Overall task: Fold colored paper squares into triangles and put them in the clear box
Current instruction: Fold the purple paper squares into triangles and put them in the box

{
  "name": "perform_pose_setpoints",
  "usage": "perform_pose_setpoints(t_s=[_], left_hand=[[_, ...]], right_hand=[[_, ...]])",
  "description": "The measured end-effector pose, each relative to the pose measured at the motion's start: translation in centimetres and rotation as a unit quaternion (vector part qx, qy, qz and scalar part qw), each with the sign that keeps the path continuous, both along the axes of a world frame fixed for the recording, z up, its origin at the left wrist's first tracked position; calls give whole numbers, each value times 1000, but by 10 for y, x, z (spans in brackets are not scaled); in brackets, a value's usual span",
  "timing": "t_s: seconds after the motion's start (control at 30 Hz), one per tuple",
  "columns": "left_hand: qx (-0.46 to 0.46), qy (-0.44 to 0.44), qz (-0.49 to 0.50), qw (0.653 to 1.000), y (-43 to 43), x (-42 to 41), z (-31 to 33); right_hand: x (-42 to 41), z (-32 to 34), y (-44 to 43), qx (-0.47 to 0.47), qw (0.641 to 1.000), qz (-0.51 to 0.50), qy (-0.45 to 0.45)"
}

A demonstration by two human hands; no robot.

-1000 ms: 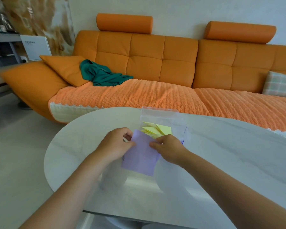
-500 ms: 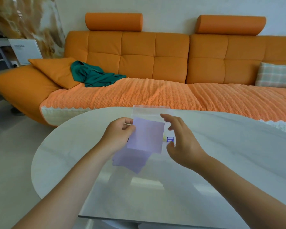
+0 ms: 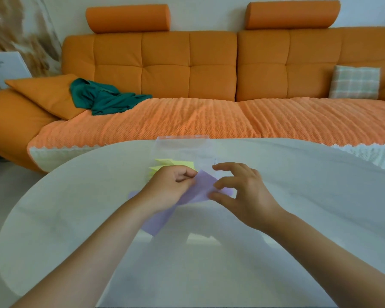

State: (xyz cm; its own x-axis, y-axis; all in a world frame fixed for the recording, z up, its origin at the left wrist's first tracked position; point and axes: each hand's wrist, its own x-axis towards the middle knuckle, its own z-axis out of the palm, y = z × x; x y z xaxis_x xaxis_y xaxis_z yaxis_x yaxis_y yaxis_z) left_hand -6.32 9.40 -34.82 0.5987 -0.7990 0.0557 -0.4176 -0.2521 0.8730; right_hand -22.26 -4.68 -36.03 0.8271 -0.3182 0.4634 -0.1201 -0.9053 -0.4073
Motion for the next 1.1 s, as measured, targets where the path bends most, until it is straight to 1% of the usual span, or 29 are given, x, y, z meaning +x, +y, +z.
perform_pose_setpoints(t_s=[0.1,0.13,0.27,0.33,0.43,0.57,0.73,0.83,0.97,1.03,1.1], left_hand=[[3,16,-28,999,-11,-8,-3],[5,22,-34,999,-14,-10,-4],[-15,51,-46,998,-22,-16,-8],[-32,47,-51,997,-25,-19,-12],[-48,37,-30,998,-29,-23,-17],[-48,26,-7,998,-32,-23,-21],[-56,32,-39,997,-34,-27,-25],[-67,28,-25,997,-34,-28,-27],[-65,27,-34,997,-34,-31,-28],[-68,-5,-24,997,-35,-32,-28],[-67,-62,-28,995,-35,-35,-29]], right_hand=[[-2,-1,-8,172,985,-16,14],[-2,-2,-11,211,977,-25,17],[-4,-7,-22,266,963,-49,4],[-5,-7,-26,286,957,-51,-10],[-5,-7,-29,328,943,-48,-30],[-7,-7,-30,384,922,-43,-24],[-9,-8,-30,426,903,-47,-30],[-10,-7,-29,422,905,-38,-24],[-10,-6,-27,417,908,-38,-20],[-10,-6,-26,419,907,-41,-22],[-9,-6,-24,417,908,-42,-20]])
